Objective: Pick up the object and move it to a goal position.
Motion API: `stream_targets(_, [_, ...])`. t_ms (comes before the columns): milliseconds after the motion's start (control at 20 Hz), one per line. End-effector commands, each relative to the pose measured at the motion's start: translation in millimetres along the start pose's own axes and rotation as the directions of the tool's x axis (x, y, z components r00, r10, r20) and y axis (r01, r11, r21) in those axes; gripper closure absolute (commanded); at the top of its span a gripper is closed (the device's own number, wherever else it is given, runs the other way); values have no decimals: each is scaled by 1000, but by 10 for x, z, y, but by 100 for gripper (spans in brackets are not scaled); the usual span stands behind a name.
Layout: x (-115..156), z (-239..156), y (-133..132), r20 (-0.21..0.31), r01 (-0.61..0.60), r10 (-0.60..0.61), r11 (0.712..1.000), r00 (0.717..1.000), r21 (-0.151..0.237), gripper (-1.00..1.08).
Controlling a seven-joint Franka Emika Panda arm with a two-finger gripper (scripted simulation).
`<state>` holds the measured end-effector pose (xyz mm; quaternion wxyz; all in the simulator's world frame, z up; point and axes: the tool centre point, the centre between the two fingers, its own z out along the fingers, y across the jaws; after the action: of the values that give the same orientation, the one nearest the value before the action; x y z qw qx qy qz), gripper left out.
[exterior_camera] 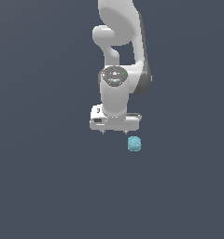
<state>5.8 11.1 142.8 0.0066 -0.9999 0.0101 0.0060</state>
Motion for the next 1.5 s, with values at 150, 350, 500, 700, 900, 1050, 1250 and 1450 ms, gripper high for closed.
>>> stream_targets(150, [37, 255, -487, -5, 12, -12, 1000, 1000, -9, -92])
stream_targets(350, [36, 416, -795, -9, 19, -19, 1000, 1000, -12, -92])
stream_targets(500, [28, 496, -946, -11, 22, -22, 1000, 1000, -13, -92])
stream_targets(700, [21, 546, -1038, -12, 24, -24, 1000, 1000, -13, -92])
stream_targets(900, [17, 555, -1032, -11, 25, -25, 1000, 1000, -13, -92])
stream_targets(1050, [16, 639, -1034, -11, 25, -25, 1000, 1000, -13, -92])
stream_targets(1250, [12, 849, -1034, -11, 25, -25, 1000, 1000, -13, -92])
stream_targets(1450, [13, 1009, -1034, -12, 24, -24, 1000, 1000, -13, -92])
